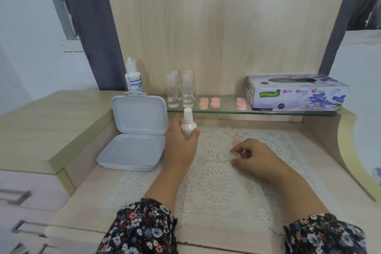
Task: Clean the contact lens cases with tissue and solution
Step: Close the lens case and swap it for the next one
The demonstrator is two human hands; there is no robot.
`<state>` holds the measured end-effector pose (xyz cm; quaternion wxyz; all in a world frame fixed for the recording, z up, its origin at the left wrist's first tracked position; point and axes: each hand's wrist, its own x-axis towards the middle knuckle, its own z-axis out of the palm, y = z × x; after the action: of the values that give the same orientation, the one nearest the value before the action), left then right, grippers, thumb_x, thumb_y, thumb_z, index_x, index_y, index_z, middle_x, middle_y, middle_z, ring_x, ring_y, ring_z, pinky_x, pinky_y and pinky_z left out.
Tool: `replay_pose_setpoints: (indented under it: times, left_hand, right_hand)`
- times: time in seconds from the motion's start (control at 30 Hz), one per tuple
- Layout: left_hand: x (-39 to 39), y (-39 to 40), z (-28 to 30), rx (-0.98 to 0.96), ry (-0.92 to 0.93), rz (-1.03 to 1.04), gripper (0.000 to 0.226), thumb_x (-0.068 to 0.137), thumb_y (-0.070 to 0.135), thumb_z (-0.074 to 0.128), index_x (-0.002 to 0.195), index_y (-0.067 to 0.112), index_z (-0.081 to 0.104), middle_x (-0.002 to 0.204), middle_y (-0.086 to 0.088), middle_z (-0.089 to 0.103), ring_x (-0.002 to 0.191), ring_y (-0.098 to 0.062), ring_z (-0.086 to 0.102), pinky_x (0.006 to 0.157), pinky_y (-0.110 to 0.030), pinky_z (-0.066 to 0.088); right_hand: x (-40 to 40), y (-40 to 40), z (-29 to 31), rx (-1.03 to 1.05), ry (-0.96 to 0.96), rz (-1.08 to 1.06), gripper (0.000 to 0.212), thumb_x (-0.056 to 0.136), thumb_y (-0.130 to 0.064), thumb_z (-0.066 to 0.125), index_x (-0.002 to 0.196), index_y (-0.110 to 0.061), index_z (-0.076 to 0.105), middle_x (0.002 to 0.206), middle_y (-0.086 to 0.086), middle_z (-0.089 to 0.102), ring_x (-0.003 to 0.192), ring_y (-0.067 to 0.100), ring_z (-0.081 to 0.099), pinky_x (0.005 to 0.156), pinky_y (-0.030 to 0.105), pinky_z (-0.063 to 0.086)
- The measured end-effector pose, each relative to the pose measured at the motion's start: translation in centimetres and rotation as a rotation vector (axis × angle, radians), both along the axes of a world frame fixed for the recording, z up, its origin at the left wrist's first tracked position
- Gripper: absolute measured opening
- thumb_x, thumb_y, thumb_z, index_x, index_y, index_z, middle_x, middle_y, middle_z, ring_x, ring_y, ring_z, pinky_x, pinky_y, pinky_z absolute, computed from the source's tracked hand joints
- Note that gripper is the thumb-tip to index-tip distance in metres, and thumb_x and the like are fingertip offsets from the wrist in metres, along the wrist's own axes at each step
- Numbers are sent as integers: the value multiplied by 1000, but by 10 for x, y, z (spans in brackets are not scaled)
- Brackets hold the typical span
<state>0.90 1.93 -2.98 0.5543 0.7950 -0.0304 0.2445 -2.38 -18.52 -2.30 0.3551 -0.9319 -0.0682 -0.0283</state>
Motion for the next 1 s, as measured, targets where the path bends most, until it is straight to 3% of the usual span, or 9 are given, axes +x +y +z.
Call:
replay_pose_setpoints:
  times: [0.1,0.2,0.3,0.43,0.57,0.7,0.8,0.93,1.0]
  left_hand:
    - [-4,-2,0,120,-113,126,51,93,30,58,138,13,40,127,-1,53,114,-14,48,91,-27,37]
    - [-9,-5,1,260,-454,277,36,92,21,52,123,2,51,113,-11,57,105,-21,48,90,-25,38]
    - [-8,-14,-6,387,-643,127,26,87,-4,51,112,1,55,99,-13,59,93,-22,51,85,-29,44]
    - [-10,-26,-12,519,-274,-287,56,80,-18,40,125,9,57,120,-9,58,113,-19,52,101,-32,43]
    - [-5,-35,-11,649,103,-440,70,86,-14,33,142,29,41,144,2,42,132,-13,40,112,-32,33]
    - [10,-43,-7,769,176,-459,72,88,-14,35,147,27,36,146,-2,41,134,-19,36,112,-35,32]
    - [18,-49,-3,852,145,-450,74,86,-14,36,144,33,41,121,-3,45,117,-21,39,101,-32,36]
    - [20,-62,-3,739,193,-403,18,95,25,56,112,31,59,99,2,38,101,-28,47,84,-33,40]
    - [20,-62,-2,810,177,-396,14,94,21,57,103,33,59,104,1,40,106,-27,47,90,-36,41]
  right_hand:
    - [0,-3,1,-16,13,-10,21,79,-24,73,99,-27,68,96,-10,53,81,0,51,67,12,36]
    - [-1,-7,2,-9,37,-25,20,79,-22,73,97,-29,68,95,-11,55,81,1,52,66,14,36]
    - [-1,-11,3,-5,66,-44,20,76,-20,74,95,-26,70,92,-13,58,79,0,54,62,14,37]
    - [-2,-16,3,29,91,-73,19,73,-18,76,89,-29,71,86,-9,64,73,4,58,58,16,39]
    - [0,-19,4,76,114,-100,22,70,-17,80,89,-25,73,89,1,68,75,11,62,62,19,46]
    - [-1,-19,4,116,131,-100,21,69,-14,79,88,-23,73,89,5,69,73,13,62,64,21,49]
    - [-2,-20,4,133,133,-98,21,69,-15,79,86,-24,73,86,3,68,71,12,61,62,20,47]
    - [-3,-20,5,147,143,-97,22,69,-13,78,87,-24,73,82,0,65,68,10,60,61,19,48]
    - [-4,-21,5,157,145,-104,22,68,-12,78,86,-24,74,89,3,68,70,10,61,62,19,49]
